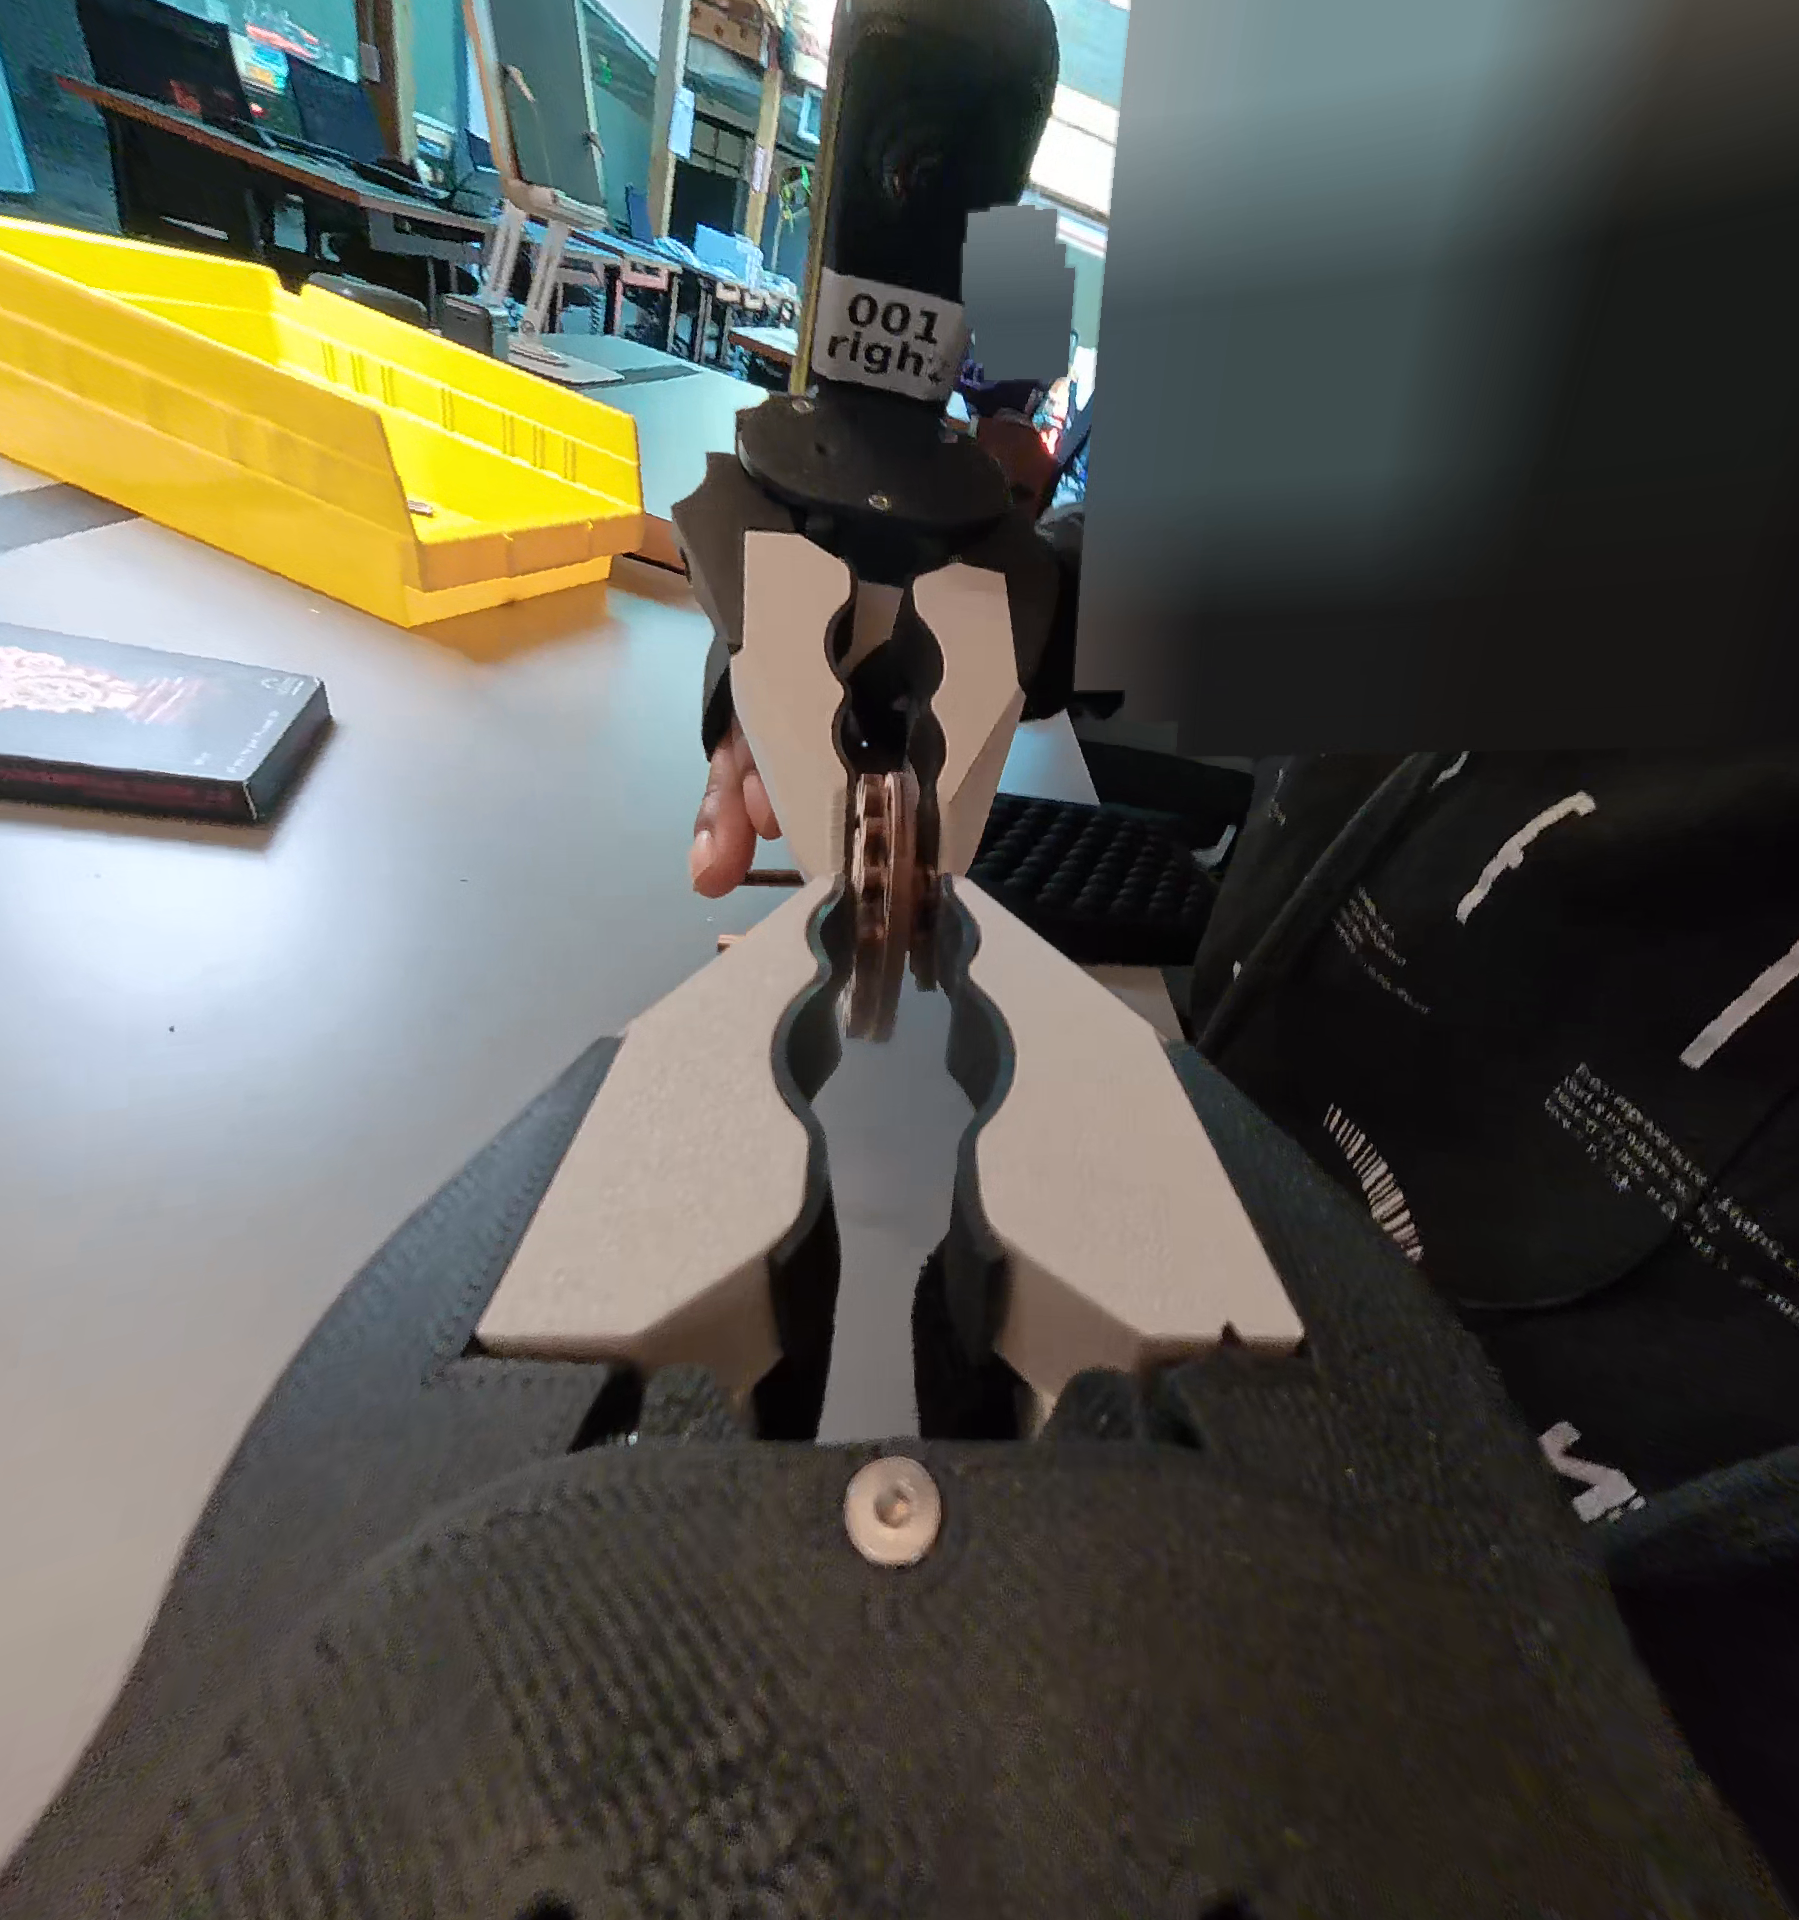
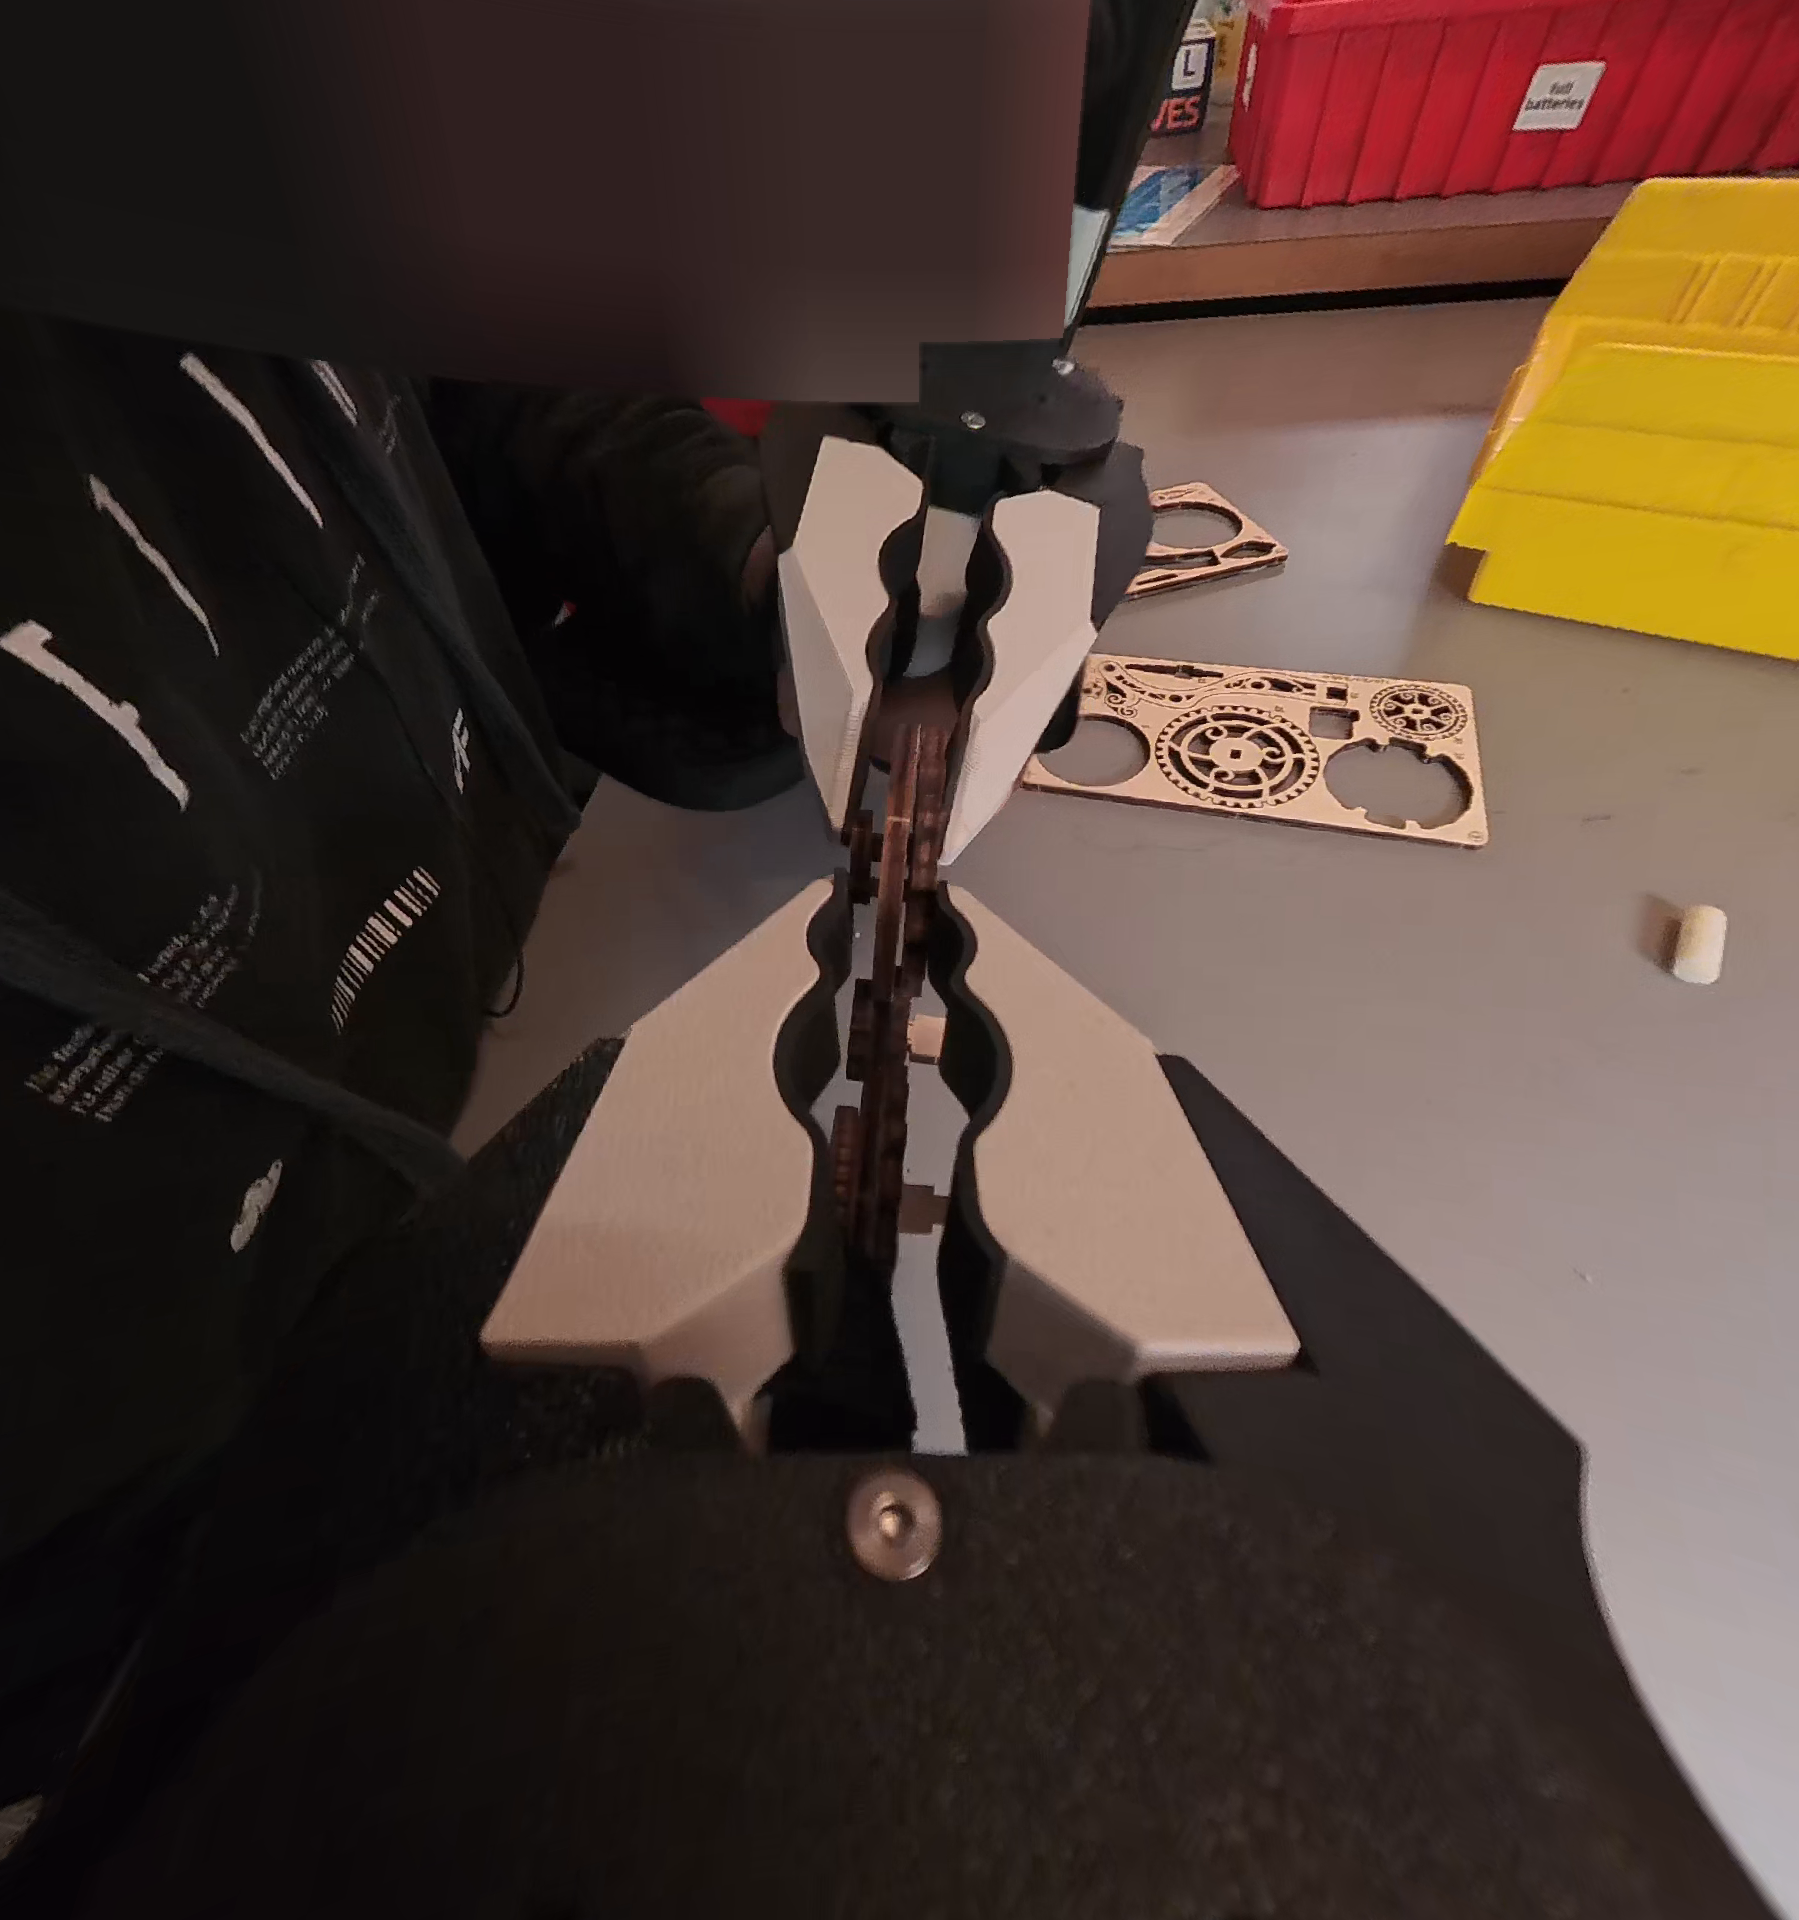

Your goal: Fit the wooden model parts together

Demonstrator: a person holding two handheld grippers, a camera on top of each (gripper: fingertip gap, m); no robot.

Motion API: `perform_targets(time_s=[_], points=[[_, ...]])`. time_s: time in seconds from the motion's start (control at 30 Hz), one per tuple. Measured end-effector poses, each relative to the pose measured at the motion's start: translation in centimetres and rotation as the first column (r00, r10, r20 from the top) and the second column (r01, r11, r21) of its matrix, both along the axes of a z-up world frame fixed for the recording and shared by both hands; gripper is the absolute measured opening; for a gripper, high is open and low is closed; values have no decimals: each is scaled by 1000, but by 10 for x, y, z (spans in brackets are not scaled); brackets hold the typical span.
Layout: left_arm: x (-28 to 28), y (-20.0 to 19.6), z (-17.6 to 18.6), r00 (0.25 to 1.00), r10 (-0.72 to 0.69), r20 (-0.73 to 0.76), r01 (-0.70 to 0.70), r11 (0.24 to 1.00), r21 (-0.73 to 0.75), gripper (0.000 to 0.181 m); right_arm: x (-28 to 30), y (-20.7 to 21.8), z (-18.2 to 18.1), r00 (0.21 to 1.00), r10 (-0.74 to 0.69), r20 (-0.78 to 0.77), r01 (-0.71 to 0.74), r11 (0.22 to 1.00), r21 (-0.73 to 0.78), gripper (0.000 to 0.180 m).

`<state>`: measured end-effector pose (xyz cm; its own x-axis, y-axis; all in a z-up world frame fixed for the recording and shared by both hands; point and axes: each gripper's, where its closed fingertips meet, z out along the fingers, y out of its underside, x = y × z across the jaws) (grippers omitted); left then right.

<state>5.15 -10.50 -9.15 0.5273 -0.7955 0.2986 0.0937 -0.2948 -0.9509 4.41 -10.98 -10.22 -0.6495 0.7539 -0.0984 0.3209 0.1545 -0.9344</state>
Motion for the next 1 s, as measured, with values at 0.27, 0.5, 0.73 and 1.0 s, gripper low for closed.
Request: perform_targets(time_s=[0.27, 0.5, 0.73, 1.0], points=[[-3, 3, -10, 982, 39, 184, 2, 976, -217, 13, -2, 1, -11, 993, -48, 107, 64, 987, -150, 12], [-4, 11, -18, 935, 52, 350, 98, 913, -396, 13, -2, 6, -17, 966, -46, 253, 153, 895, -420, 12], [-7, 35, -26, 855, 155, 495, 183, 803, -567, 12, -3, 27, -21, 911, 15, 412, 283, 704, -651, 15], [0, 53, -52, 866, 258, 428, 128, 714, -689, 11, 15, 54, -47, 917, -172, 360, 296, 898, -325, 29]])
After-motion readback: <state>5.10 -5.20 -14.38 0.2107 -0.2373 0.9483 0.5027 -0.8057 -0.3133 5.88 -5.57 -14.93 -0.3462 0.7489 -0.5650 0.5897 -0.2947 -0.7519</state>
